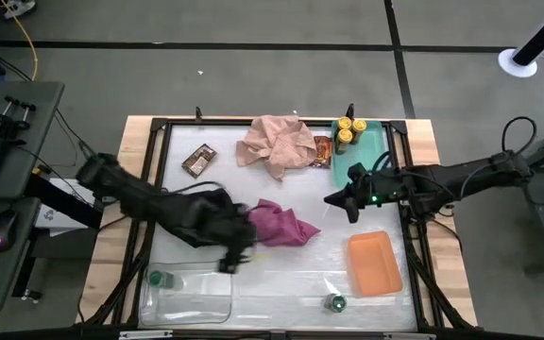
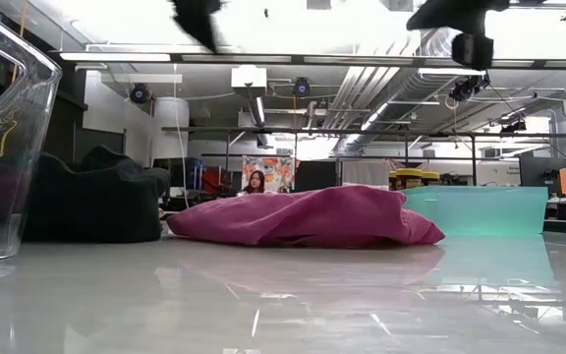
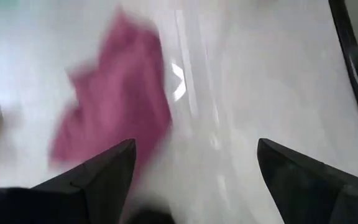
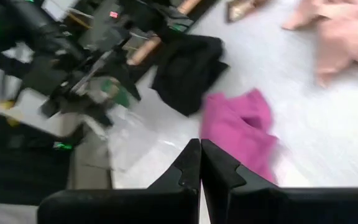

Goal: Sort spices by type
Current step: Put the green seasoning bottle into the transparent bin

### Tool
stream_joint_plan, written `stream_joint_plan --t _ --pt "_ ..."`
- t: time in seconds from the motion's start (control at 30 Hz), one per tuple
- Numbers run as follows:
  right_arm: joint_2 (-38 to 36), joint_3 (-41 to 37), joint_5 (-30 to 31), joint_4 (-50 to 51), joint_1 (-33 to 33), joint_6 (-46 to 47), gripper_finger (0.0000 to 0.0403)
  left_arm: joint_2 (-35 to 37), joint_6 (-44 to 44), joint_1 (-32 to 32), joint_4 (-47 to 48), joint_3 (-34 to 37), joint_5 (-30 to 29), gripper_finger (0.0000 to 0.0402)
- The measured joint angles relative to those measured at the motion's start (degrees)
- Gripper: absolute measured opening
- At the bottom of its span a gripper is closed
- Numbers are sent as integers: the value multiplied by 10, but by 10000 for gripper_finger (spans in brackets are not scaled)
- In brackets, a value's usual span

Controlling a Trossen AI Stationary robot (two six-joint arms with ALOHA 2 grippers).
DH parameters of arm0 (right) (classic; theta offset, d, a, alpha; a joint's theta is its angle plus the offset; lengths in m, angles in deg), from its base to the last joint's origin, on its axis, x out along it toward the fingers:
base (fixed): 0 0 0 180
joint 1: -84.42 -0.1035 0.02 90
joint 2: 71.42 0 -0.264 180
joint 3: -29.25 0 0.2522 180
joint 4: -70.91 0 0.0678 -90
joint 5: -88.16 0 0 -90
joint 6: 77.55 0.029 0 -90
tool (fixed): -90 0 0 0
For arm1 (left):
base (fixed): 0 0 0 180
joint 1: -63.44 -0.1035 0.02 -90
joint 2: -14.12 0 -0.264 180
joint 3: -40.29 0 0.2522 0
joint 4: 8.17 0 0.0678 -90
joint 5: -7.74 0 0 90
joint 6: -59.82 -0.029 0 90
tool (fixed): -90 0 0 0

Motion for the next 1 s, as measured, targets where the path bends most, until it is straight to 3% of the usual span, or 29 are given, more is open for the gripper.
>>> stream_joint_plan --t 0.2,0.4,0.57,0.77,1.0 --pt "0 0 46 40 -17 45 0 -110 -46 -49 -261 -37 59 319" --pt "0 0 53 45 -15 56 0 -206 -49 -23 -524 -38 92 319" --pt "0 0 58 48 -10 64 0 -282 -46 3 -679 -37 91 319" --pt "0 0 58 51 -10 55 0 -353 -77 19 -779 -39 37 319" --pt "0 0 58 51 -10 54 0 -402 -79 13 -777 -77 61 319"
